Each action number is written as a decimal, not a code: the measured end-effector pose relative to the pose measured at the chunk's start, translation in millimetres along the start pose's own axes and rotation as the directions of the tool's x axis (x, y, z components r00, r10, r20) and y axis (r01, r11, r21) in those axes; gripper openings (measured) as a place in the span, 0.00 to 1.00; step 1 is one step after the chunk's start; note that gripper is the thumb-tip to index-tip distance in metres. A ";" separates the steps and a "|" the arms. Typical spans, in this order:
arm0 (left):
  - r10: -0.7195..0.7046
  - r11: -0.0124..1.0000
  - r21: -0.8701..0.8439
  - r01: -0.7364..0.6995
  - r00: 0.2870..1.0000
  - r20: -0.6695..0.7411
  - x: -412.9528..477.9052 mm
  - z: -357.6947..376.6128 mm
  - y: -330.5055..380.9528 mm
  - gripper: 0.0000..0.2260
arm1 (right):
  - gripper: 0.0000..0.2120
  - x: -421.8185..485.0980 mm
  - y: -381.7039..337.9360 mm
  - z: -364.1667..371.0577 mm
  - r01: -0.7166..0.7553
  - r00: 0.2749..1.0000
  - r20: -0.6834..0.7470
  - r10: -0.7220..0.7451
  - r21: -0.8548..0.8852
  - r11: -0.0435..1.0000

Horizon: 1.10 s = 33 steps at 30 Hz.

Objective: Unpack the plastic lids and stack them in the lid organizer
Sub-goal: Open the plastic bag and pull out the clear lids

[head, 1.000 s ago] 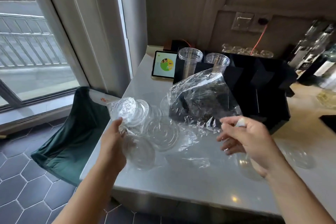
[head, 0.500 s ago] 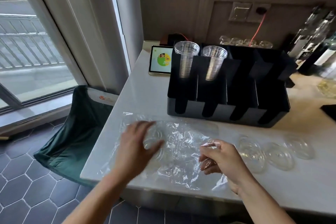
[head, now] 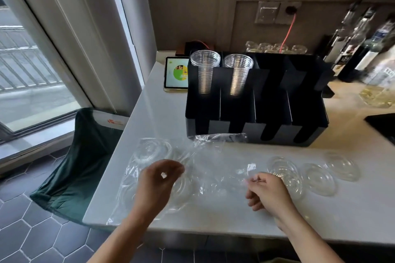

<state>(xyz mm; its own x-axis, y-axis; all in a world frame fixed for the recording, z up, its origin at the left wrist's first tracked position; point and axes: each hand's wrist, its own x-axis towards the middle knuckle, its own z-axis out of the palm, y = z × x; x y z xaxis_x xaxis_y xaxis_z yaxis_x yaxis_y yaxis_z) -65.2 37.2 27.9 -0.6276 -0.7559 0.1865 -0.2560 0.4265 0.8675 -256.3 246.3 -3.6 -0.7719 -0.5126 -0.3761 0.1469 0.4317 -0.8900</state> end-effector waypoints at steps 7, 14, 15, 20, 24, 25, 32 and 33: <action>-0.010 0.998 -0.060 0.007 0.999 -0.037 -2.3 -0.8 10.8 0.06 | 0.20 24.5 -22.6 -2.7 0.024 1.000 -0.009 -0.024 0.006 1.000; 0.013 0.999 -0.030 -0.014 0.999 -0.033 -7.8 -13.8 8.7 0.07 | 0.10 51.6 -61.4 6.0 0.175 0.968 -0.125 -0.217 -0.281 0.944; 0.028 0.999 -0.020 -0.029 0.998 -0.054 -7.7 -14.5 9.4 0.08 | 0.10 52.4 -67.4 4.2 0.173 0.961 -0.152 -0.230 -0.319 0.932; 0.068 0.997 0.037 -0.066 0.996 -0.066 -4.4 -9.3 15.4 0.06 | 0.17 24.6 -64.6 3.1 0.322 0.888 -0.219 -0.405 -0.333 0.886; 0.008 1.000 0.012 -0.007 0.998 -0.070 -3.4 -8.6 18.5 0.05 | 0.14 -32.7 -33.0 6.0 0.693 0.549 -0.164 -0.819 -0.458 0.556; -0.011 1.000 0.006 0.011 0.998 -0.064 -3.2 -7.7 19.6 0.05 | 0.17 -38.2 -29.9 9.8 0.695 0.615 -0.047 -0.787 -0.439 0.569; -0.107 0.994 -0.054 0.099 0.979 -0.171 7.3 -10.0 34.7 0.06 | 0.08 -34.5 -40.3 9.1 0.622 0.754 0.127 -0.645 -0.455 0.637; -0.105 0.994 -0.059 0.096 0.978 -0.180 7.3 -10.6 37.3 0.07 | 0.10 -36.3 -37.0 -0.2 0.618 0.757 0.123 -0.642 -0.453 0.642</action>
<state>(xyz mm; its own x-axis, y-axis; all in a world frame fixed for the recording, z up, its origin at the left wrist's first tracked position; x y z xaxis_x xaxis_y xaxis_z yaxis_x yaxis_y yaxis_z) -71.6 42.4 66.6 -0.4544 -0.8735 0.1745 -0.2710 0.3222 0.9071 -233.8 249.0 43.0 -0.6026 -0.7562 0.2550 -0.6632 0.2969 -0.6871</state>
